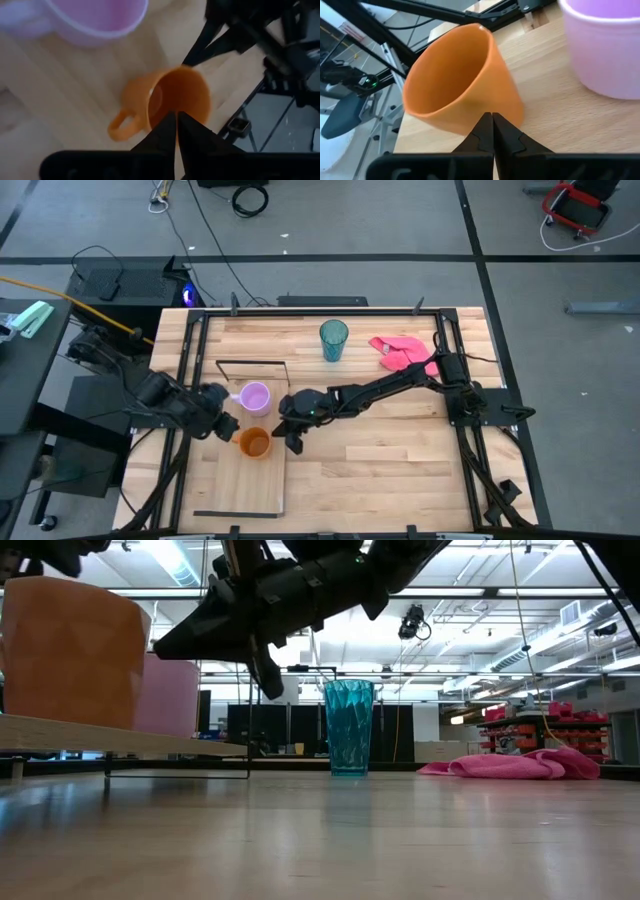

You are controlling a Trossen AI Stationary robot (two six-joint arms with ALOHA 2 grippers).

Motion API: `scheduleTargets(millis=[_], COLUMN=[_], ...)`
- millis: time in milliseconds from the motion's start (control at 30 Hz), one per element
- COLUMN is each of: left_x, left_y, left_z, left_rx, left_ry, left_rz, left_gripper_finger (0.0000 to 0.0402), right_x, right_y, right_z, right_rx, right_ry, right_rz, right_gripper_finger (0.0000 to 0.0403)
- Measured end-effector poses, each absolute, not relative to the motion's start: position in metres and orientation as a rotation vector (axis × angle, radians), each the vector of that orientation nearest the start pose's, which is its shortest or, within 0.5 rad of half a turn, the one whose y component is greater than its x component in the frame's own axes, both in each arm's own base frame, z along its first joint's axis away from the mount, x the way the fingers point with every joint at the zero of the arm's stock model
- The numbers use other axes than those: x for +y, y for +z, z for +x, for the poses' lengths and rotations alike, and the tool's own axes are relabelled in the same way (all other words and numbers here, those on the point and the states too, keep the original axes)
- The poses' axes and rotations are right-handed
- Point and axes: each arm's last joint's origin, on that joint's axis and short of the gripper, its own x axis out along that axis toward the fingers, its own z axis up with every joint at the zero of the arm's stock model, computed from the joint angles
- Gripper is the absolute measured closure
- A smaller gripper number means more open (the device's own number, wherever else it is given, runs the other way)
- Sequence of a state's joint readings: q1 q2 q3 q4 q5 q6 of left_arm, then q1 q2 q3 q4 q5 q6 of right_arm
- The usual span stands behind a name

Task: Stack small to large cups/mugs on shelf
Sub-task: Adjust the cups on the shelf

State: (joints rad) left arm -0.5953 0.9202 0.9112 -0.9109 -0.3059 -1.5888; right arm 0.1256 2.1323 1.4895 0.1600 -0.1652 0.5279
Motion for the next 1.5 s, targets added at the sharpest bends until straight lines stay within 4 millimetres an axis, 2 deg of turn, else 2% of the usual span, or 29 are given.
scheduleTargets(millis=[400,700,800,900,1033,1100,1200,1300,1500], left_x=[-0.074,-0.056,-0.048,-0.041,-0.033,-0.031,-0.028,-0.026,-0.024], left_y=[0.297,0.304,0.309,0.313,0.313,0.312,0.312,0.311,0.311], left_z=[0.143,0.159,0.166,0.172,0.173,0.174,0.174,0.175,0.175], left_rx=[0.696,0.575,0.527,0.489,0.491,0.504,0.528,0.546,0.553], left_ry=[0.478,0.481,0.46,0.451,0.472,0.473,0.45,0.437,0.45], left_rz=[-0.961,-0.8,-0.725,-0.65,-0.595,-0.579,-0.566,-0.573,-0.584], left_gripper_finger=[0.0383,0.0376,0.0381,0.0385,0.0383,0.038,0.0376,0.0375,0.0382], right_x=[0.059,0.056,0.051,0.044,0.036,0.038,0.061,0.081,0.083], right_y=[0.183,0.181,0.192,0.214,0.237,0.245,0.244,0.23,0.207], right_z=[0.474,0.47,0.463,0.455,0.444,0.439,0.436,0.443,0.461], right_rx=[0.553,0.621,0.65,0.644,0.638,0.649,0.68,0.667,0.571], right_ry=[0.119,0.076,0.053,0.027,-0.017,-0.014,0.05,0.099,0.076], right_rz=[0.534,0.612,0.627,0.625,0.661,0.686,0.658,0.629,0.651], right_gripper_finger=[0.0401,0.0399,0.0398,0.0397,0.0397,0.0397,0.0397,0.0397,0.04])
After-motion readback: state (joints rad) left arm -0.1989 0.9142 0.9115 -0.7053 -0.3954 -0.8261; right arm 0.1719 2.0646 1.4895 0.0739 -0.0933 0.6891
